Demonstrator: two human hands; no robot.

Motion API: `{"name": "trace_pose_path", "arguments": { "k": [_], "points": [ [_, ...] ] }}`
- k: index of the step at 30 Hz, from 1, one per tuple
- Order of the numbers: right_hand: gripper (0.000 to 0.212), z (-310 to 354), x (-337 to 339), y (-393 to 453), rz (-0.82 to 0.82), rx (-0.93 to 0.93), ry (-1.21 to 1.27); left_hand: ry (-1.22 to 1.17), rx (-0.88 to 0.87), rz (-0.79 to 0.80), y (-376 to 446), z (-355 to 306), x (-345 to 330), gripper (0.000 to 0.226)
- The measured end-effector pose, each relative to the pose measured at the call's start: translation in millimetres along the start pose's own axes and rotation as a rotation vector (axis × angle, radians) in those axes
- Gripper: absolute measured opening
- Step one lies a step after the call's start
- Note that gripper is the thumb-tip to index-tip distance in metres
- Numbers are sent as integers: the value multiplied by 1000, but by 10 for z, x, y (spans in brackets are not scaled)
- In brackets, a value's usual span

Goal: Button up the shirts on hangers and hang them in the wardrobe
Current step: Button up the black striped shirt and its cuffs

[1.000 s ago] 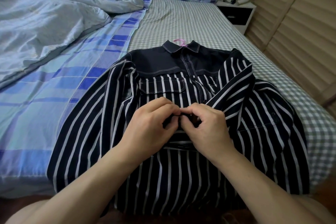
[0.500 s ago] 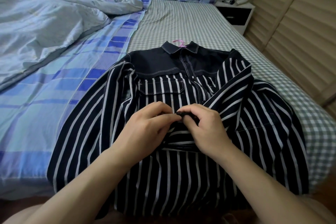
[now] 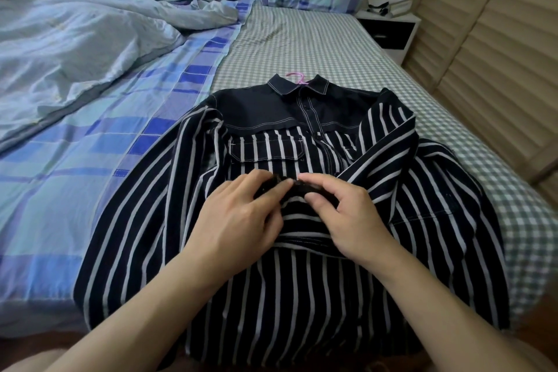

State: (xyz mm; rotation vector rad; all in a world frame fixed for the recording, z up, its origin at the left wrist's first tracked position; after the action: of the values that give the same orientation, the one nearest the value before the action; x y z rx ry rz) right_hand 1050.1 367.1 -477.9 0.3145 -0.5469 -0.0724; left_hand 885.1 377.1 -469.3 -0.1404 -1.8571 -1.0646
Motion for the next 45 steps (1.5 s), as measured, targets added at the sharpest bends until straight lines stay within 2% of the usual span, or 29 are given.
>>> {"name": "trace_pose_path", "arguments": {
  "k": [3, 6, 10, 12, 13, 15, 17, 20, 23, 25, 27, 29, 31, 34, 37, 39, 41, 43, 45],
  "points": [
    [37, 46, -82, -25, 50, 124, -176, 6, 80, 51, -34, 65, -8, 45],
    [21, 145, -6, -2, -109, 318, -373, -161, 184, 19, -62, 156, 59, 40],
    [18, 247, 402, 96, -415, 399, -407, -440, 656, -133, -216, 383, 169, 28],
    [26, 158, 422, 168, -339, 316, -464, -503, 833, -60, -266, 448, 100, 20],
    [30, 46, 345, 214, -209, 212, -521, -532, 879, 27, -276, 460, 20, 20],
    [31, -213, 136, 204, 63, -8, -641, -541, 892, 182, -301, 441, -134, 26],
    [23, -286, 75, 172, 128, -91, -673, -472, 850, 179, -295, 443, -190, 39],
    [41, -127, 101, 223, -18, -59, -698, -427, 738, 65, -127, 466, -191, 49],
    [50, 16, -51, 325, -110, -12, -740, -381, 586, 84, 171, 463, -252, 53],
    [41, 23, -187, 372, -115, 5, -697, -405, 552, 102, 295, 467, -291, 57],
    [24, 43, -190, 397, -175, 51, -580, -401, 519, 121, 353, 447, -315, 55],
    [16, 39, -112, 396, -229, 51, -402, -436, 561, 89, 388, 453, -267, 48],
    [19, 59, -38, 368, -251, 57, -291, -567, 695, 26, 374, 492, -154, 36],
    [10, 213, -24, 265, -230, 196, -306, -707, 814, 77, 209, 464, -27, 20],
    [3, 271, -190, 107, -147, 303, -324, -800, 857, 104, -32, 347, 132, 21],
    [5, 198, -353, 34, -15, 258, -314, -619, 799, 218, -141, 295, 132, 25],
    [17, 128, -461, -5, 93, 175, -349, -520, 805, 353, -264, 303, 37, 35],
    [29, 130, -499, -11, 128, 161, -411, -629, 927, 341, -376, 369, -10, 39],
    [27, 242, -537, -16, 105, 213, -476, -708, 1012, 246, -449, 435, 30, 40]
  ]
}}
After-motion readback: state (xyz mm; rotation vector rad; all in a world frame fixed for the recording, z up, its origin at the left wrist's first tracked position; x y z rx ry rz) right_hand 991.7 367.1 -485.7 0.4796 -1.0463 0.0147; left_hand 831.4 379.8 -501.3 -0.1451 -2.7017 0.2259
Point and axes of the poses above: each hand's wrist, its own y-axis towards the middle knuckle, its own x-axis out of the back of the hand, z = x × y, the point moved 7 cm from there along y, towards the middle knuckle, and after that the axes turned 1 degree about y, right-handed, at the moved point
